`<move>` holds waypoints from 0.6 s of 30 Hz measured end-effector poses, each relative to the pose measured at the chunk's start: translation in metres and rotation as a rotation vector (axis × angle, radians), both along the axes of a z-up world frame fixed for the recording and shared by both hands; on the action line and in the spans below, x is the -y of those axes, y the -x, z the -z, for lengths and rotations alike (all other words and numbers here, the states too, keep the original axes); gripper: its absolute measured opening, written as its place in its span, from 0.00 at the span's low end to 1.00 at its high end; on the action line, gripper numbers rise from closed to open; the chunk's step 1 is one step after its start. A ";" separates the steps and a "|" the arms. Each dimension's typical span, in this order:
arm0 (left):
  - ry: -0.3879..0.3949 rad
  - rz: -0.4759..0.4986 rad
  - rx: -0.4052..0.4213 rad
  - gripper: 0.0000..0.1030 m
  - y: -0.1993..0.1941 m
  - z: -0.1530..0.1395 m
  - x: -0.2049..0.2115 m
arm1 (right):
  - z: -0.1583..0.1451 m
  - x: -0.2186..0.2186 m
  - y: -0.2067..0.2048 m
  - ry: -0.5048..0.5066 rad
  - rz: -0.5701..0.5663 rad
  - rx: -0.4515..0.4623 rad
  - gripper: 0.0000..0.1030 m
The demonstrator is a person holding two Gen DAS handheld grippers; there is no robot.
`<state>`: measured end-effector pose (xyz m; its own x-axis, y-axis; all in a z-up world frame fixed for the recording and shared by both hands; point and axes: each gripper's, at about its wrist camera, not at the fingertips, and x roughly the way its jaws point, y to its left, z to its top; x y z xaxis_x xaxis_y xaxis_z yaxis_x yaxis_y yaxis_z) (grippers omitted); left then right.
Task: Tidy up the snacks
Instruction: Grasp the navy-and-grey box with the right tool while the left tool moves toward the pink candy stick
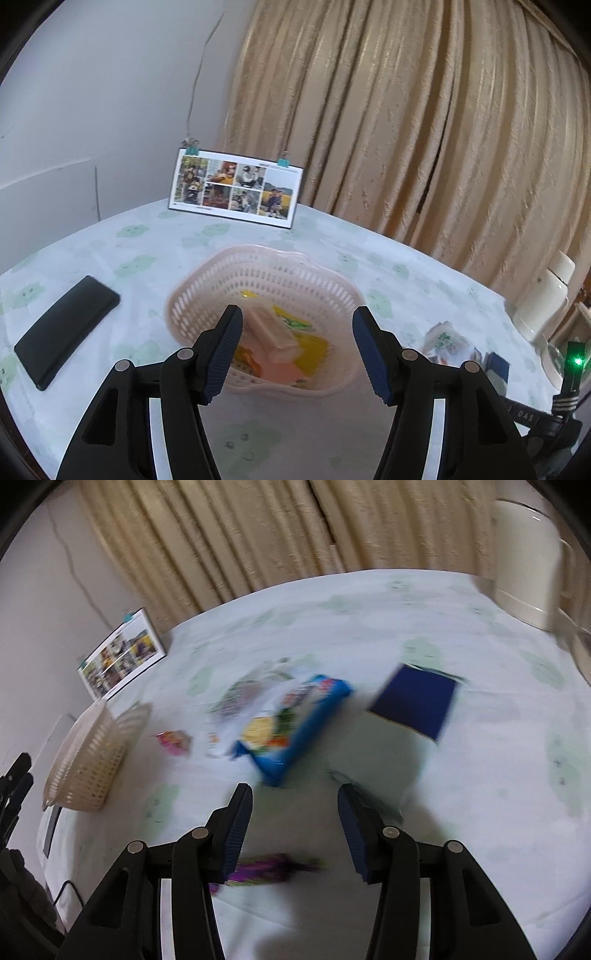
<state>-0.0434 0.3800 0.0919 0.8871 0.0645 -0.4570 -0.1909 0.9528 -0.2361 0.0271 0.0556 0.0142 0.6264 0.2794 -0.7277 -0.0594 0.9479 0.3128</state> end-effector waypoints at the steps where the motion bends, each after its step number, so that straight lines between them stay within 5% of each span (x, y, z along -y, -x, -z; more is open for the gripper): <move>1: -0.003 0.009 -0.002 0.62 -0.001 0.000 0.004 | 0.000 0.006 0.001 -0.005 0.013 -0.002 0.45; 16: -0.038 0.164 -0.046 0.65 -0.014 0.000 0.062 | -0.005 0.058 0.003 0.002 0.168 0.007 0.45; 18: -0.039 0.184 -0.060 0.65 -0.018 0.002 0.068 | -0.006 0.057 -0.002 0.023 0.175 0.009 0.52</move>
<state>-0.0251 0.3120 0.0898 0.8569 -0.0774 -0.5097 -0.0254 0.9811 -0.1917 0.0290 -0.0018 0.0199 0.6704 0.1488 -0.7269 0.1042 0.9511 0.2907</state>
